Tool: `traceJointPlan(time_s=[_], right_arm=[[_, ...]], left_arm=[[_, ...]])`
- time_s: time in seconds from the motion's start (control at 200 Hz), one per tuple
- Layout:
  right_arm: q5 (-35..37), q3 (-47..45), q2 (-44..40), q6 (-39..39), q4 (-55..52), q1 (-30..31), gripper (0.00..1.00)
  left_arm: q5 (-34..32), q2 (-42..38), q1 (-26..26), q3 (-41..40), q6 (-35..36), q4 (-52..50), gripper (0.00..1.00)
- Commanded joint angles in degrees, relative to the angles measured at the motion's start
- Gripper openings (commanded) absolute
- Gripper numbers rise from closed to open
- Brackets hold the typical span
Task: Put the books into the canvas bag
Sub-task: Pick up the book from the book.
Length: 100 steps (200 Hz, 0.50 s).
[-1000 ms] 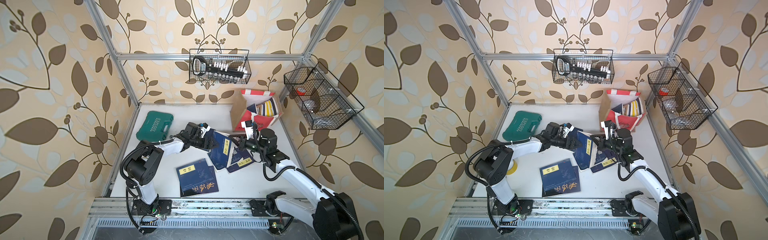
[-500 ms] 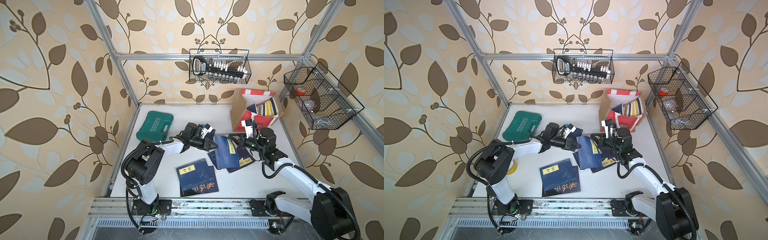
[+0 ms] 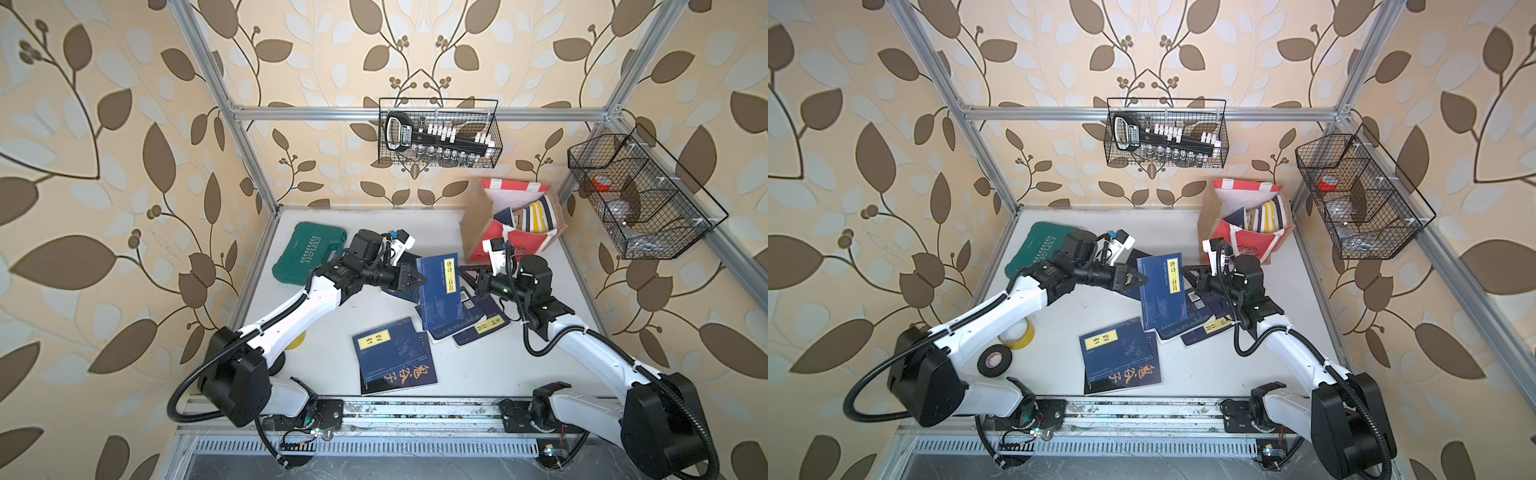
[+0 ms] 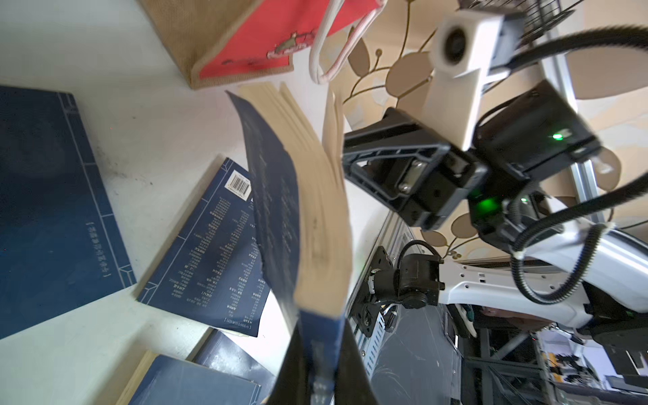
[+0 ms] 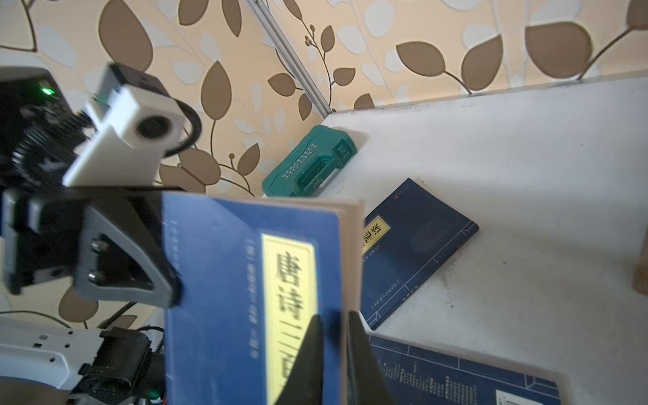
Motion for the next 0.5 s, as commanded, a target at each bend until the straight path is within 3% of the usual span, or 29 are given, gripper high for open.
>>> traceJointPlan(time_s=[0.0, 0.055, 0.13, 0.275, 0.495], right_arm=[[-2.98, 1.84, 0.47, -0.63, -0.28, 0.66, 0.25], [-3.36, 1.96, 0.60, -1.01, -0.61, 1.13, 0.37], [-3.51, 1.93, 0.63, -1.79, -1.04, 1.86, 0.60], [-2.93, 1.75, 0.47, -2.68, -1.96, 3.04, 0.86], [-3.13, -0.10, -2.14, -3.51, 1.56, 3.01, 0.95]], left_arm=[[-6.00, -5.21, -0.32, 2.12, 4.54, -8.26, 0.00], [-9.25, -7.13, -0.29, 2.18, 5.93, -11.05, 0.00], [-13.18, -9.52, -0.20, 2.20, 7.51, -13.86, 0.00], [-20.47, -13.03, -0.21, 2.56, 9.53, -18.36, 0.00], [-22.14, -16.14, -0.11, 3.09, 13.02, -23.09, 0.00]])
